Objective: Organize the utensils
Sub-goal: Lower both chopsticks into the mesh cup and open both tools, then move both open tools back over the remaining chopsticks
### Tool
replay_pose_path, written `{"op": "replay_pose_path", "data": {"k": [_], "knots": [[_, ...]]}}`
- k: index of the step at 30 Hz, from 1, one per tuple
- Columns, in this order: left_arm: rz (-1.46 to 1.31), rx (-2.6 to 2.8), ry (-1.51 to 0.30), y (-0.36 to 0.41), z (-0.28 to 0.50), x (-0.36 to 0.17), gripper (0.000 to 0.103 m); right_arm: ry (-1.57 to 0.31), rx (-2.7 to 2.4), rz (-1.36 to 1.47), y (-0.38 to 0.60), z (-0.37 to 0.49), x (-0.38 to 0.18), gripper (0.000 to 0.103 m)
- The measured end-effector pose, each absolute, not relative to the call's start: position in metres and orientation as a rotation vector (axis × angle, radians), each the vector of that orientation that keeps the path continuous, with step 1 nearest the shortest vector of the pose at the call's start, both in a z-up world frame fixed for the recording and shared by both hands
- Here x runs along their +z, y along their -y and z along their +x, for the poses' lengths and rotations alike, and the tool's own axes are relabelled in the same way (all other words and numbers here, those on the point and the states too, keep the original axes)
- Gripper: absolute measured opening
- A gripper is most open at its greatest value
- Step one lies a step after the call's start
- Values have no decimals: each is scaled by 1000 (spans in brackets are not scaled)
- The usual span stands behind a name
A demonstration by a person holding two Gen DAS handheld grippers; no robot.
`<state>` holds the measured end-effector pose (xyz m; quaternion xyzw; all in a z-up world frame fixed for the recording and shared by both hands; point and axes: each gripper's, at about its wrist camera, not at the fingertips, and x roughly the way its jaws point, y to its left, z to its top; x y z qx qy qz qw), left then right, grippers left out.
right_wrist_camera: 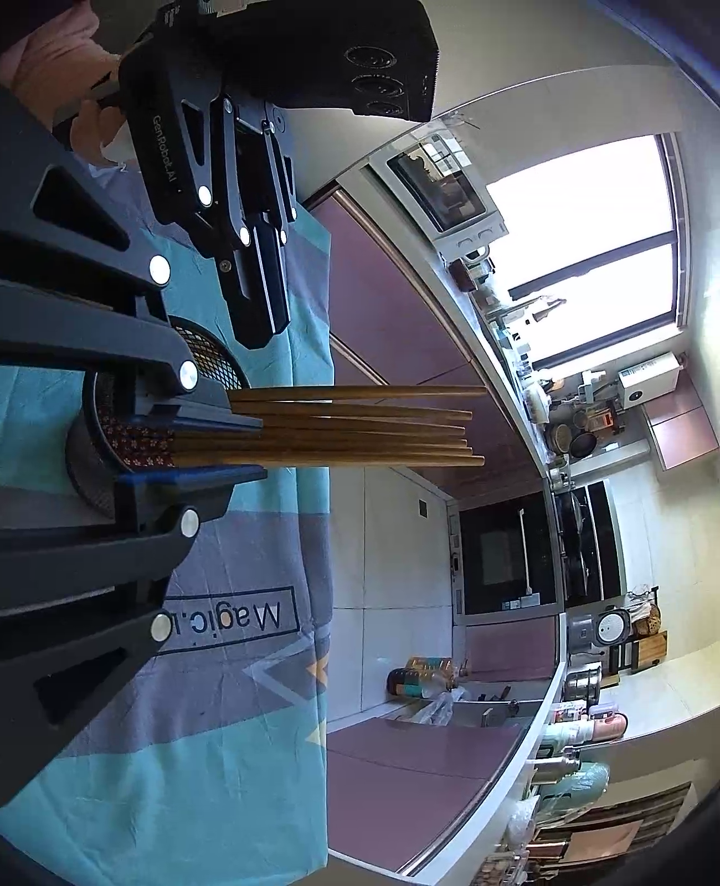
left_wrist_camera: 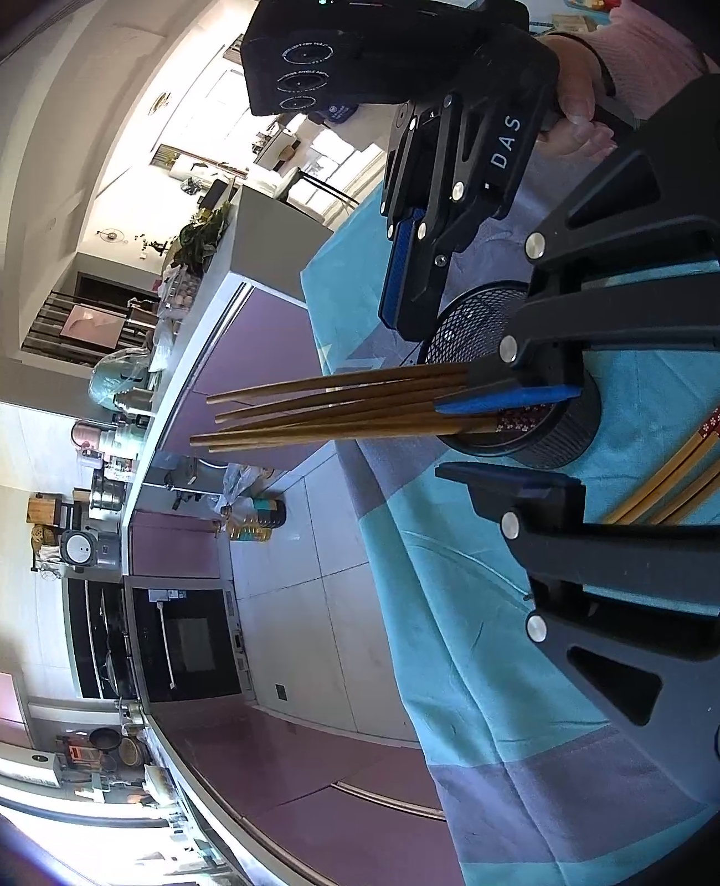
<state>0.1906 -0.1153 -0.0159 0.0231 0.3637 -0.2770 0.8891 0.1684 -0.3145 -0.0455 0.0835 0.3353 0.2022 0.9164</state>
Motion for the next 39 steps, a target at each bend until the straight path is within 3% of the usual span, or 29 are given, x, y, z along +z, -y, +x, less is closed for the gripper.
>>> {"op": "replay_pose_path", "data": {"k": [12, 25, 39], "knots": [[61, -463, -645, 61, 136, -17, 39, -617, 576, 110, 295, 113, -34, 35], [51, -385, -832, 21, 107, -103, 40, -857, 623, 104, 246, 115, -114, 36], [57, -378, -895, 39, 117, -127, 40, -899, 553, 44, 217, 121, -139, 36]]}}
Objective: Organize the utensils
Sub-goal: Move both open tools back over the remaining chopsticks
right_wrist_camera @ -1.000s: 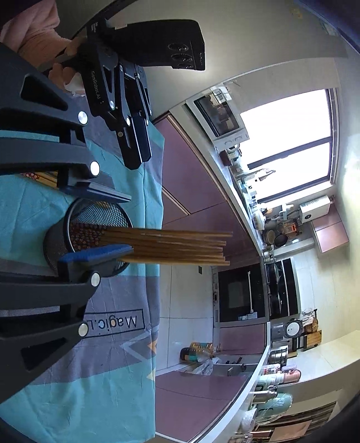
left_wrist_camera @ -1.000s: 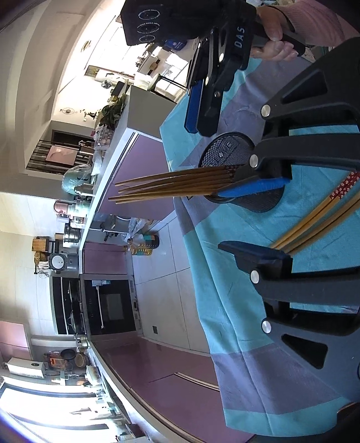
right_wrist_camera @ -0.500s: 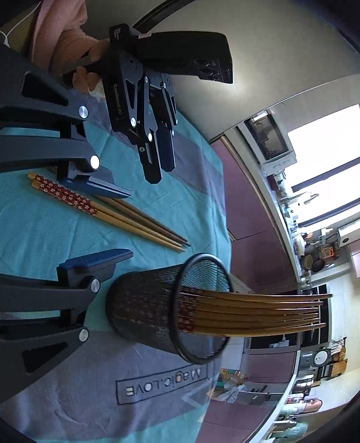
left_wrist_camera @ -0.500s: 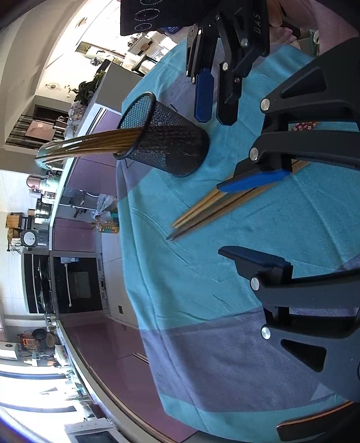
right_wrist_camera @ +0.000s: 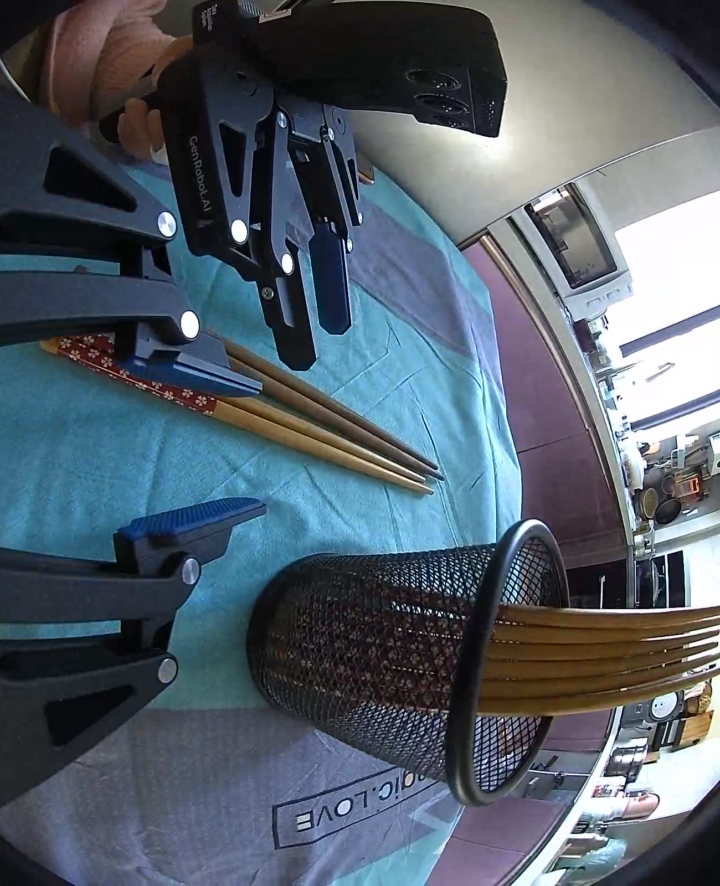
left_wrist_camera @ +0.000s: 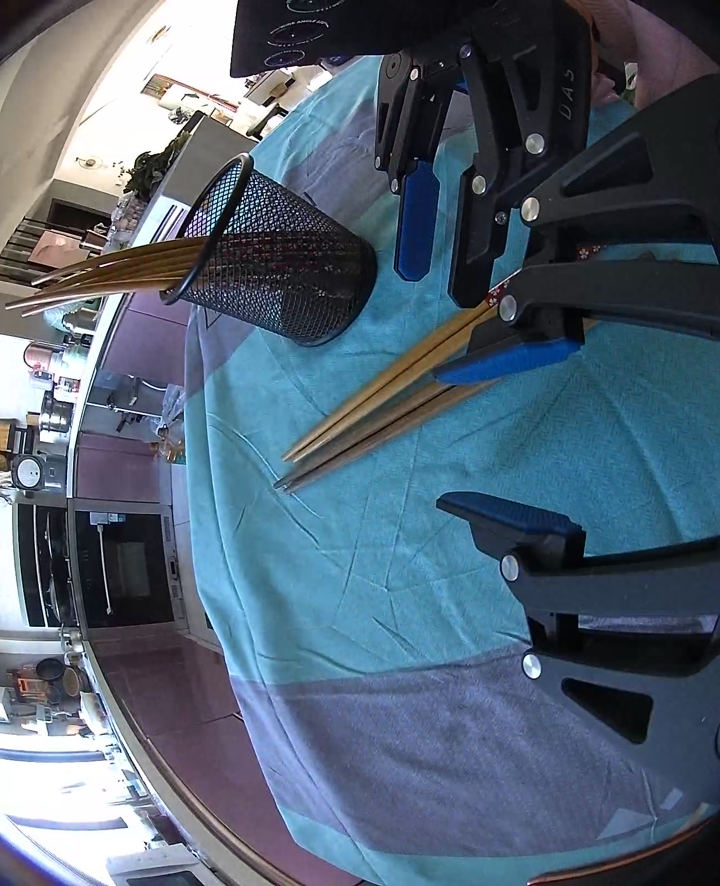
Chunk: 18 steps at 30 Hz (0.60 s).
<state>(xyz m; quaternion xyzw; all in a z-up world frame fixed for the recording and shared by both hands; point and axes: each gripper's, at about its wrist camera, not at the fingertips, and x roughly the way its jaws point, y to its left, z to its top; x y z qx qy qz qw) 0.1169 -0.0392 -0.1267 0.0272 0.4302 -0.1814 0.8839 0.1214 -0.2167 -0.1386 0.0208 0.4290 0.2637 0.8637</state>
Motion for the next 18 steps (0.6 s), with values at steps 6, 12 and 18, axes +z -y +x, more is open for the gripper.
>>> {"op": "replay_pose_path", "data": {"k": [6, 12, 18], "knots": [[54, -375, -907, 42, 121, -131, 40, -899, 539, 13, 203, 123, -142, 36], [62, -379, -909, 45, 122, -133, 40, -899, 526, -8, 198, 125, -143, 35], [71, -377, -913, 48, 122, -135, 40, -898, 507, -18, 199, 127, -146, 35]]}}
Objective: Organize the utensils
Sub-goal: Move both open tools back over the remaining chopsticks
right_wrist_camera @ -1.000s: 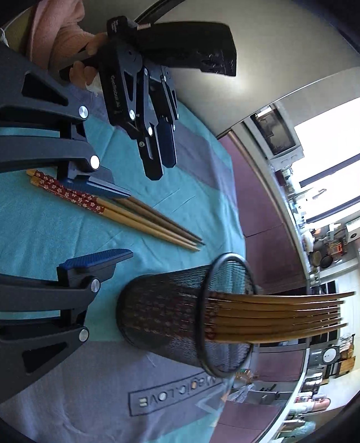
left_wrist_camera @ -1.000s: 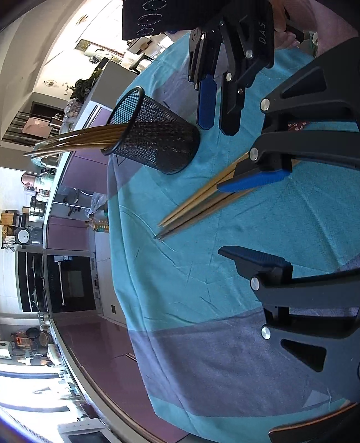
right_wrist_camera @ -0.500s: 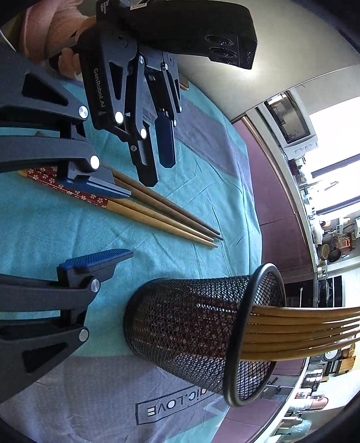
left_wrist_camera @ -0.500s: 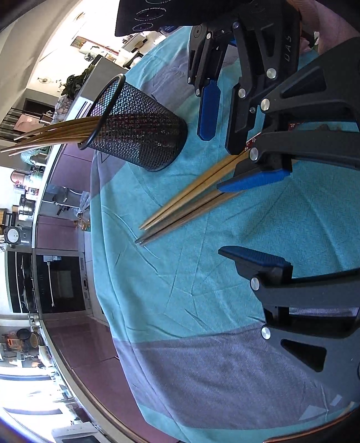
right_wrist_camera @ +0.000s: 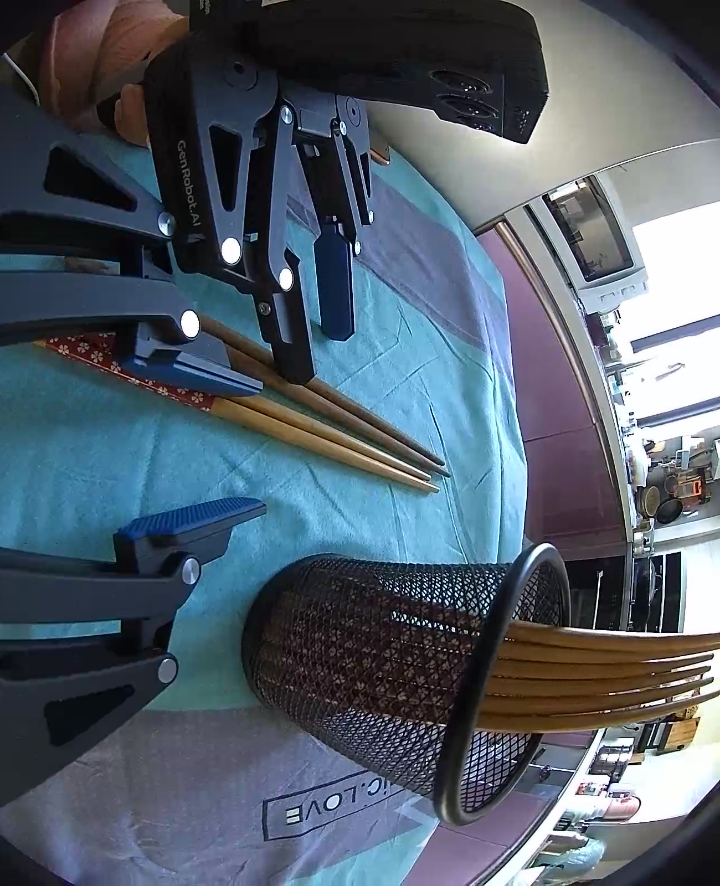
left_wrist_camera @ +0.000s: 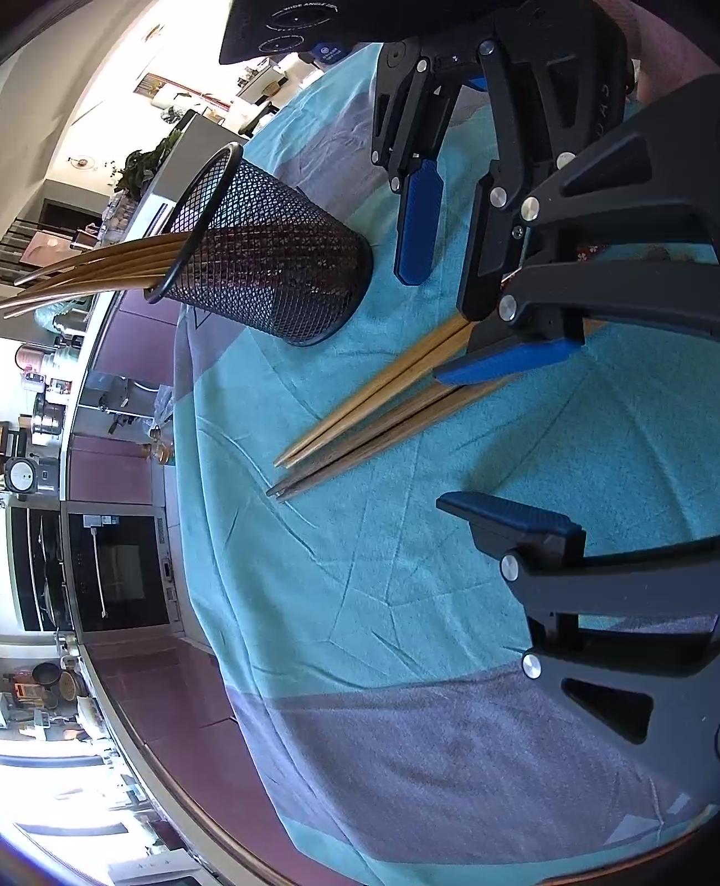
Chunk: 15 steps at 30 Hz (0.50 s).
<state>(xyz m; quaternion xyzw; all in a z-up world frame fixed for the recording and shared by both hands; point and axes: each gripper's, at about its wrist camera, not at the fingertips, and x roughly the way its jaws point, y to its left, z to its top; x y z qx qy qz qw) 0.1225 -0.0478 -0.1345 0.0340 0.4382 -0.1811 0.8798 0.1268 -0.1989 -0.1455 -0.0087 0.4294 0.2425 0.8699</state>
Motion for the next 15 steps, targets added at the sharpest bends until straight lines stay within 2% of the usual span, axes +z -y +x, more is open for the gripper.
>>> {"op": "replay_pose_path", "data": {"k": [15], "knots": [[83, -375, -924, 48, 124, -138, 38, -897, 475, -76, 201, 127, -145, 34]]}}
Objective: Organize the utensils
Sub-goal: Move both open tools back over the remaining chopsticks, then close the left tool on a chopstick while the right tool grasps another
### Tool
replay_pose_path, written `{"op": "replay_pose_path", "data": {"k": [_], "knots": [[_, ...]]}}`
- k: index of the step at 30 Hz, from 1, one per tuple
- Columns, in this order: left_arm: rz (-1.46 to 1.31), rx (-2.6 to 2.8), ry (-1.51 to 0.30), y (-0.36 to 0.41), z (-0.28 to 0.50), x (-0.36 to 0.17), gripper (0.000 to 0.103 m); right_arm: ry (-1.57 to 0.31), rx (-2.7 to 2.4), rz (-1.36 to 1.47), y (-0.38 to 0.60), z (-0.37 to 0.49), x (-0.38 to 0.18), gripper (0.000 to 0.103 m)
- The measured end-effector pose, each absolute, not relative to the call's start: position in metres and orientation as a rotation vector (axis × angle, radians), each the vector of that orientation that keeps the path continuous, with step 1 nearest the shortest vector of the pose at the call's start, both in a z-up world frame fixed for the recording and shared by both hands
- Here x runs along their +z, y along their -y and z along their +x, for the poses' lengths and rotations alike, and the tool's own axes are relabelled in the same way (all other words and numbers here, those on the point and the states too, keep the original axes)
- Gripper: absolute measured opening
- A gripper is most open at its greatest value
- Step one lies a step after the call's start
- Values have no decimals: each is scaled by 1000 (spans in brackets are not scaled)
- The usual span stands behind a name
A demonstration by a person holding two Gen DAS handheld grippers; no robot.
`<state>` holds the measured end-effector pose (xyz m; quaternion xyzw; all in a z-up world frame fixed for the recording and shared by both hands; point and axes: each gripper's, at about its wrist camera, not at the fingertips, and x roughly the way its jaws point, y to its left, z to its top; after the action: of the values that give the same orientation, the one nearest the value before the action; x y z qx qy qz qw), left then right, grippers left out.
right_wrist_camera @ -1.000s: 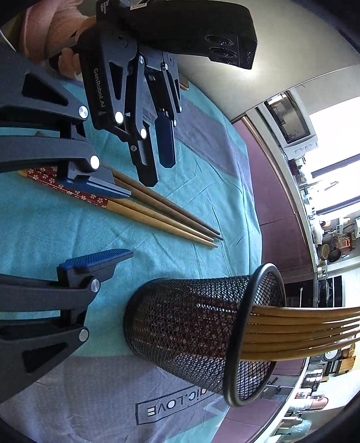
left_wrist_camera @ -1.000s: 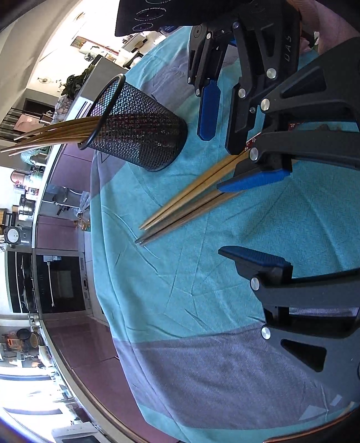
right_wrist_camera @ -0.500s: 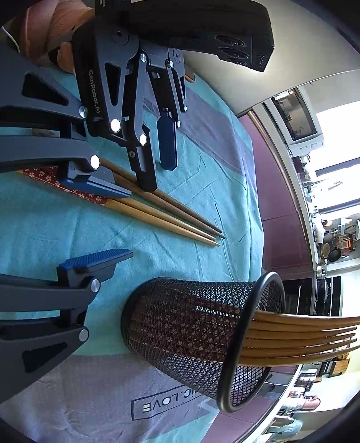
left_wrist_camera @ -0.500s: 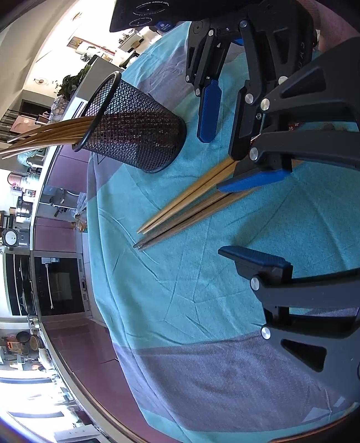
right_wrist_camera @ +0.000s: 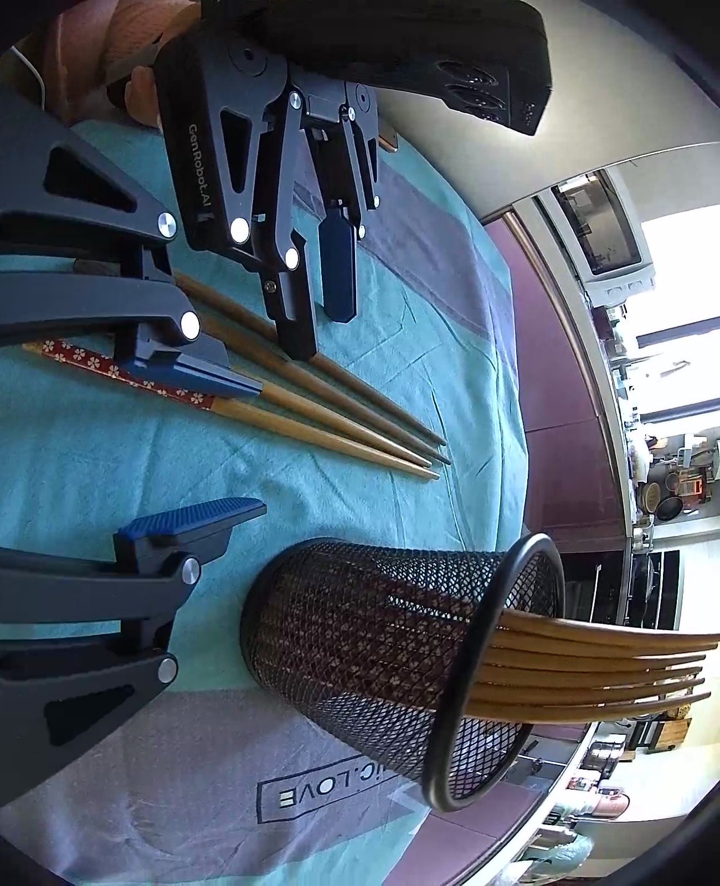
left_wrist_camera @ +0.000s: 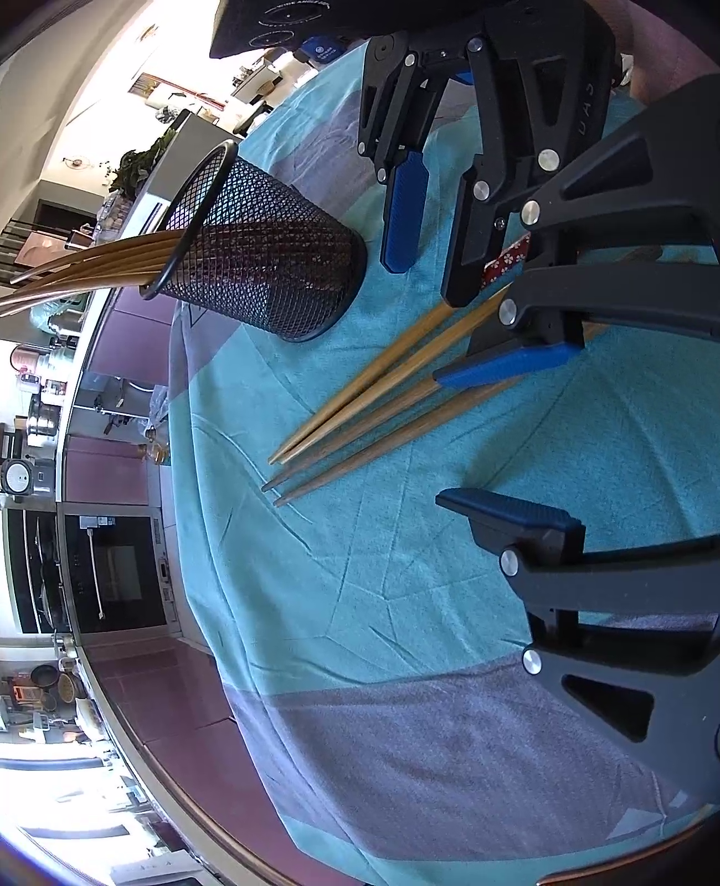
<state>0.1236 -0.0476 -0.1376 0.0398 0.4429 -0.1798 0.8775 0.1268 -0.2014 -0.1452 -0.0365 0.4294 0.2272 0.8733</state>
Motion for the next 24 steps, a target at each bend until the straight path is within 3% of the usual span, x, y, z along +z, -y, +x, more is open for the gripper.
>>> {"op": "replay_pose_path", "data": {"k": [10, 18, 24], "knots": [[101, -360, -946, 52, 148, -139, 29, -896, 453, -128, 188, 141, -146, 29], [60, -363, -946, 51, 151, -139, 13, -903, 453, -60, 196, 145, -146, 8], [7, -343, -938, 43, 144, -137, 9, -894, 450, 28, 210, 142, -143, 6]]}}
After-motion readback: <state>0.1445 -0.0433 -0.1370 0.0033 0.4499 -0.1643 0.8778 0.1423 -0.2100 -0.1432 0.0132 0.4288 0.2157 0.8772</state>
